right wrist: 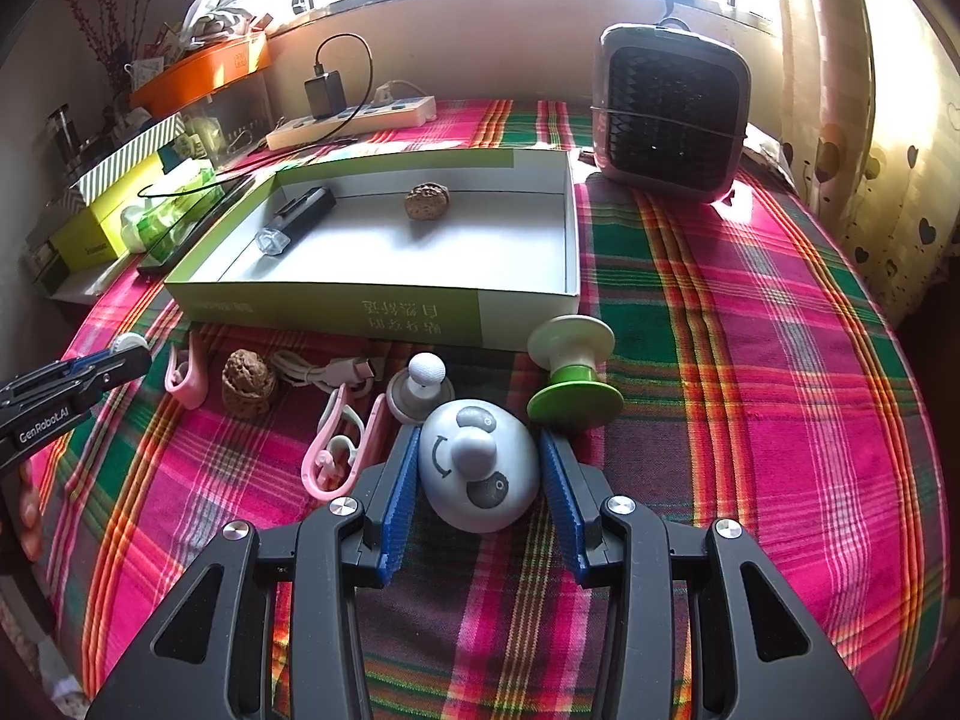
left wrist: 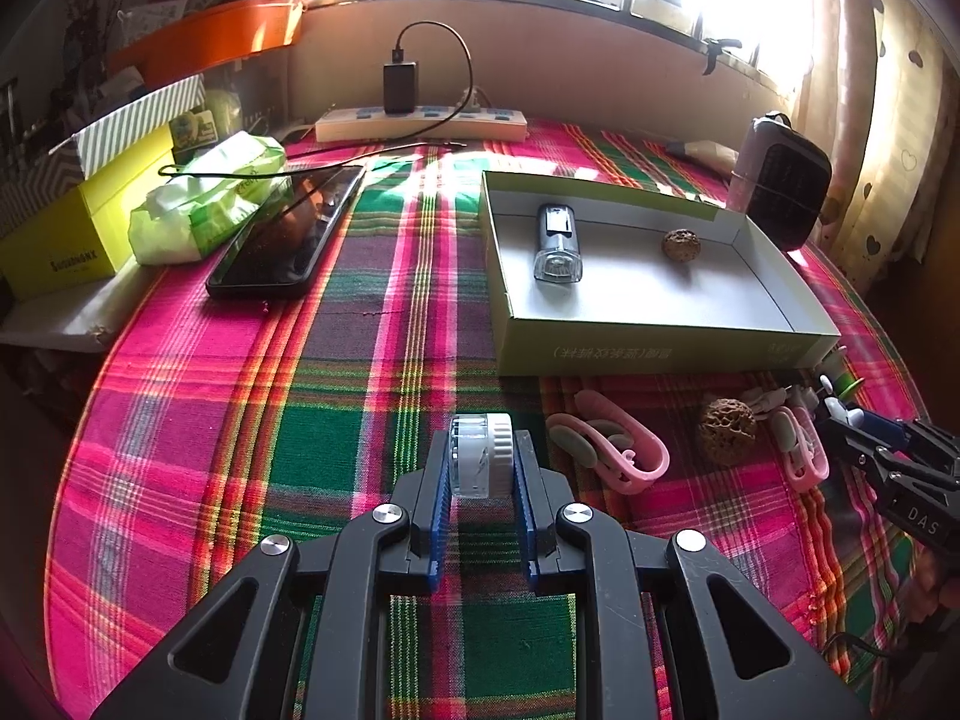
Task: Organize objects
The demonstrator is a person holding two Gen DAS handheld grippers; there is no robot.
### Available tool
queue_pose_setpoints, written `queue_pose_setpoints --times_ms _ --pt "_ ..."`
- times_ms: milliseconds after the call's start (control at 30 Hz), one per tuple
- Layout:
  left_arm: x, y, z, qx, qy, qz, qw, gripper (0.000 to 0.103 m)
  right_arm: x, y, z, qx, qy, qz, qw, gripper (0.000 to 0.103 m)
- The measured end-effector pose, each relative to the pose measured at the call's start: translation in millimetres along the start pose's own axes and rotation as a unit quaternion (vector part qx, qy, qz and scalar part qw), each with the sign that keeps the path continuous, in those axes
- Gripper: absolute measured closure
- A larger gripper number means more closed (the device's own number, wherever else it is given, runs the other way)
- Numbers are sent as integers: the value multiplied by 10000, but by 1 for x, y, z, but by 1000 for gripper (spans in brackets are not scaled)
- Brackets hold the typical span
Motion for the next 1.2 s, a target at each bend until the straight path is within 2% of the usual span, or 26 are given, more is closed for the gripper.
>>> queue_pose_setpoints --times_ms 400,667,1000,1200 --pt "-17 12 -23 270 -244 -144 9992 86 -11 8 3 -74 -46 -130 9999 61" --pt "-38 10 -45 574 -450 -241 9970 86 -31 14 5 -132 9 -305 9994 61" --pt "-58 -6 -67 830 -604 -197 9945 86 -59 5 8 -185 101 -419 9989 61" --pt "-68 -21 -76 855 -720 -160 9936 86 -72 -7 8 -202 131 -389 9990 61"
Point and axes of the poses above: each gripper's, at about its wrist camera, not at the fingertips, and y roughly against the way its jaws point, z to its left, x to its underside, the point moved 8 cm from there along -y, roughly the way its jaws point, and after that the axes turned 9 degrees about -z, right-handed, at the moved point
